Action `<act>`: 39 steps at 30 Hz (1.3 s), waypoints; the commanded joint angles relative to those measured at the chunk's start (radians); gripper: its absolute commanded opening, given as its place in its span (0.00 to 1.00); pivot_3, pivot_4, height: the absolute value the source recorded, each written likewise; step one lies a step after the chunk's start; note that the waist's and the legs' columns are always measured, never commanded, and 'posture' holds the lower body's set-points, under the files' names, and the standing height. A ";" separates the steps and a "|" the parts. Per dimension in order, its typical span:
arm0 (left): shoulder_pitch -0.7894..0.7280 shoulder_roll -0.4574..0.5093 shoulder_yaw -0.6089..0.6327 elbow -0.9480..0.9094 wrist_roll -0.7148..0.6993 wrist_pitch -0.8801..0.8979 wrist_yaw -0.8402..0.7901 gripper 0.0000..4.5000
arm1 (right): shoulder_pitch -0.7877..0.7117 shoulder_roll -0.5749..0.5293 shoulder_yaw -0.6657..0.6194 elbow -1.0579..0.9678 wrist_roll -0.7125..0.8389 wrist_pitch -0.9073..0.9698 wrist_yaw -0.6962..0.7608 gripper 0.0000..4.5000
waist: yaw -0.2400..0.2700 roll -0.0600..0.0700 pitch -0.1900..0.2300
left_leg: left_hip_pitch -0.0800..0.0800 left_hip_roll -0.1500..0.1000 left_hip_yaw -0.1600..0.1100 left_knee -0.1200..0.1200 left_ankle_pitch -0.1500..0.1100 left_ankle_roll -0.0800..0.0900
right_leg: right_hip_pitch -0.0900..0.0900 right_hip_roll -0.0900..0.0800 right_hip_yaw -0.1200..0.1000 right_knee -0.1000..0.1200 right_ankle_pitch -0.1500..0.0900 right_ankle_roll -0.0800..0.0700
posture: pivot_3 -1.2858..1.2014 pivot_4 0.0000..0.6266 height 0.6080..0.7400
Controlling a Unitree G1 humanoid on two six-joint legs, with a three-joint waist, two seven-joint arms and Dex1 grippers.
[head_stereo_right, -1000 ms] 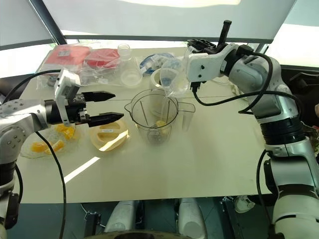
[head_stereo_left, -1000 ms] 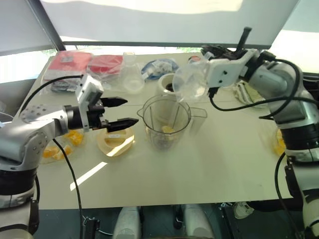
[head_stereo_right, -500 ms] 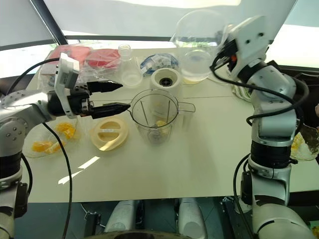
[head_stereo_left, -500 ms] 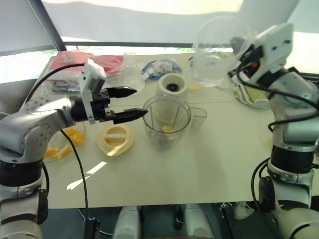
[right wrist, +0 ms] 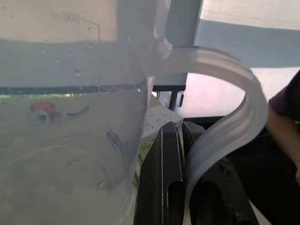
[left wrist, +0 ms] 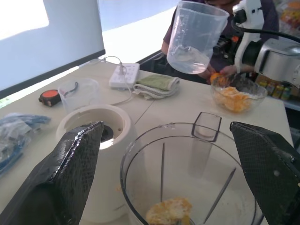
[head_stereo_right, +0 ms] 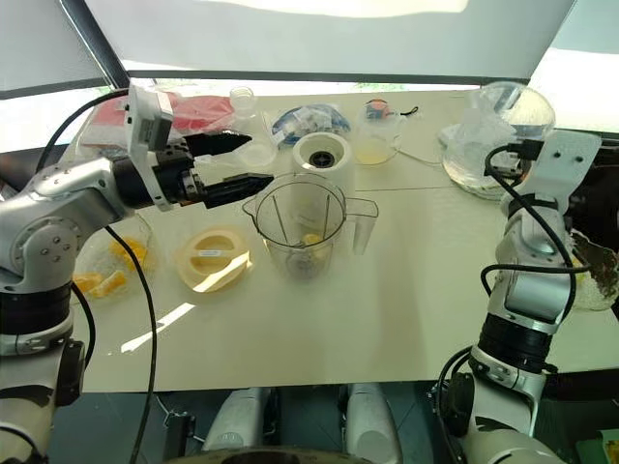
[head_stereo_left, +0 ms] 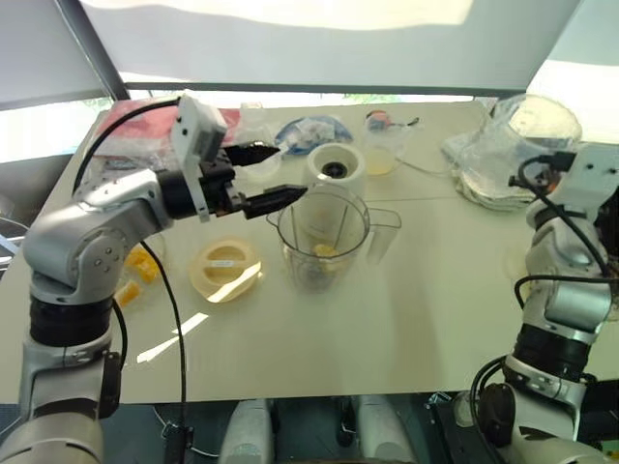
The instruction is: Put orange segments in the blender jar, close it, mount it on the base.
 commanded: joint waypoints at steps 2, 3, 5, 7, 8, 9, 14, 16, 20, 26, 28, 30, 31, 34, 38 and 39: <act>0.023 0.044 0.024 -0.065 -0.025 0.017 -0.022 1.00 | -0.005 0.005 -0.013 0.114 -0.005 -0.134 -0.082 0.01 | -0.005 0.000 0.000 | 0.000 0.000 0.000 0.000 0.000 0.000 | 0.000 0.000 0.000 0.000 0.000 0.000 | 0.52 0.24 1.00; 0.032 0.056 0.024 -0.075 -0.026 0.021 -0.029 1.00 | -0.008 0.011 -0.012 0.145 -0.001 -0.152 -0.097 0.01 | -0.007 0.000 0.000 | 0.000 0.000 0.000 0.000 0.000 0.000 | 0.000 0.000 0.000 0.000 0.000 0.000 | 0.52 0.24 1.00; 0.045 0.072 0.024 -0.085 -0.026 0.025 -0.033 1.00 | -0.009 0.014 -0.001 0.201 -0.003 -0.186 -0.120 0.01 | -0.007 0.000 0.000 | 0.001 0.000 0.000 -0.001 0.000 0.000 | 0.000 0.001 0.001 0.000 0.000 0.000 | 0.52 0.24 1.00; 0.052 0.081 0.029 -0.093 -0.029 0.026 -0.031 1.00 | -0.019 0.033 -0.011 0.259 0.009 -0.190 -0.166 0.01 | -0.004 0.000 0.000 | 0.001 0.000 0.000 -0.001 0.000 0.000 | 0.000 0.001 0.001 0.000 0.000 0.000 | 0.52 0.24 1.00; 0.052 0.081 0.032 -0.094 -0.030 0.028 -0.026 1.00 | -0.025 0.038 -0.005 0.291 0.004 -0.205 -0.184 0.01 | -0.004 0.000 0.000 | 0.001 0.000 0.000 -0.001 0.000 0.000 | 0.000 0.001 0.001 0.000 0.000 0.000 | 0.52 0.24 1.00; 0.052 0.082 0.035 -0.095 -0.032 0.028 -0.021 1.00 | -0.029 0.040 0.001 0.313 0.000 -0.218 -0.195 0.01 | -0.004 0.000 0.000 | 0.001 0.000 0.000 -0.001 0.000 0.000 | 0.000 0.001 0.001 0.000 0.000 0.000 | 0.52 0.24 1.00; 0.079 0.088 0.043 -0.127 -0.051 0.042 -0.002 1.00 | -0.035 0.055 0.038 0.439 -0.005 -0.298 -0.234 0.01 | -0.003 0.000 0.000 | 0.002 0.000 0.000 -0.001 0.000 0.000 | 0.001 0.001 0.002 0.000 0.000 -0.001 | 0.52 0.24 1.00; 0.090 0.092 0.047 -0.137 -0.055 0.046 0.001 1.00 | -0.030 0.059 0.048 0.473 -0.006 -0.322 -0.249 0.01 | -0.004 0.000 0.000 | 0.002 0.000 0.000 -0.001 0.000 0.000 | 0.001 0.001 0.002 0.000 0.000 -0.001 | 0.52 0.24 1.00; 0.096 0.097 0.054 -0.141 -0.062 0.051 0.010 1.00 | -0.015 0.060 0.059 0.512 -0.004 -0.351 -0.273 0.01 | -0.004 0.000 0.000 | 0.002 0.000 0.000 -0.001 0.000 0.000 | 0.001 0.001 0.002 0.000 0.000 -0.001 | 0.52 0.24 1.00; 0.100 0.100 0.050 -0.137 -0.064 0.044 0.017 1.00 | 0.012 0.067 0.065 0.544 0.016 -0.369 -0.271 0.01 | -0.003 0.000 0.000 | 0.002 0.000 0.000 -0.001 0.000 0.000 | 0.001 0.001 0.002 0.000 0.000 -0.001 | 0.52 0.24 1.00; 0.095 0.094 0.051 -0.131 -0.070 0.043 0.017 1.00 | 0.017 0.072 0.065 0.555 0.031 -0.361 -0.262 0.01 | -0.003 0.000 0.000 | 0.002 0.000 0.000 -0.001 0.000 0.000 | 0.001 0.001 0.002 0.000 0.000 -0.001 | 0.52 0.24 1.00; 0.090 0.092 0.051 -0.125 -0.072 0.042 0.016 1.00 | 0.023 0.074 0.068 0.567 0.034 -0.362 -0.261 0.01 | -0.003 0.000 0.000 | 0.002 0.000 0.000 -0.001 0.000 0.000 | 0.001 0.001 0.002 0.000 0.000 -0.001 | 0.52 0.24 1.00; 0.088 0.091 0.047 -0.121 -0.069 0.039 0.015 1.00 | 0.027 0.074 0.069 0.573 0.035 -0.367 -0.261 0.01 | -0.003 0.000 0.000 | 0.002 0.000 0.000 -0.001 0.000 0.000 | 0.001 0.001 0.002 0.000 0.000 -0.001 | 0.52 0.24 1.00; 0.086 0.090 0.039 -0.115 -0.063 0.031 0.013 1.00 | 0.033 0.073 0.073 0.585 0.045 -0.373 -0.253 0.01 | -0.004 0.000 0.000 | 0.003 0.000 0.000 -0.001 0.000 0.000 | 0.002 0.001 0.002 0.000 0.000 -0.001 | 0.52 0.24 1.00; 0.073 0.080 0.042 -0.106 -0.074 0.031 0.014 1.00 | 0.038 0.069 0.080 0.593 0.053 -0.364 -0.242 0.43 | -0.005 0.000 0.000 | 0.005 0.000 0.000 -0.001 0.000 0.000 | 0.003 0.001 0.002 0.000 0.000 -0.001 | 0.52 0.24 1.00; 0.068 0.078 0.044 -0.103 -0.079 0.033 0.014 1.00 | 0.040 0.066 0.083 0.592 0.053 -0.360 -0.241 0.54 | -0.006 0.000 0.000 | 0.005 0.000 0.000 -0.001 0.000 0.000 | 0.004 0.001 0.002 0.000 0.000 -0.001 | 0.52 0.24 1.00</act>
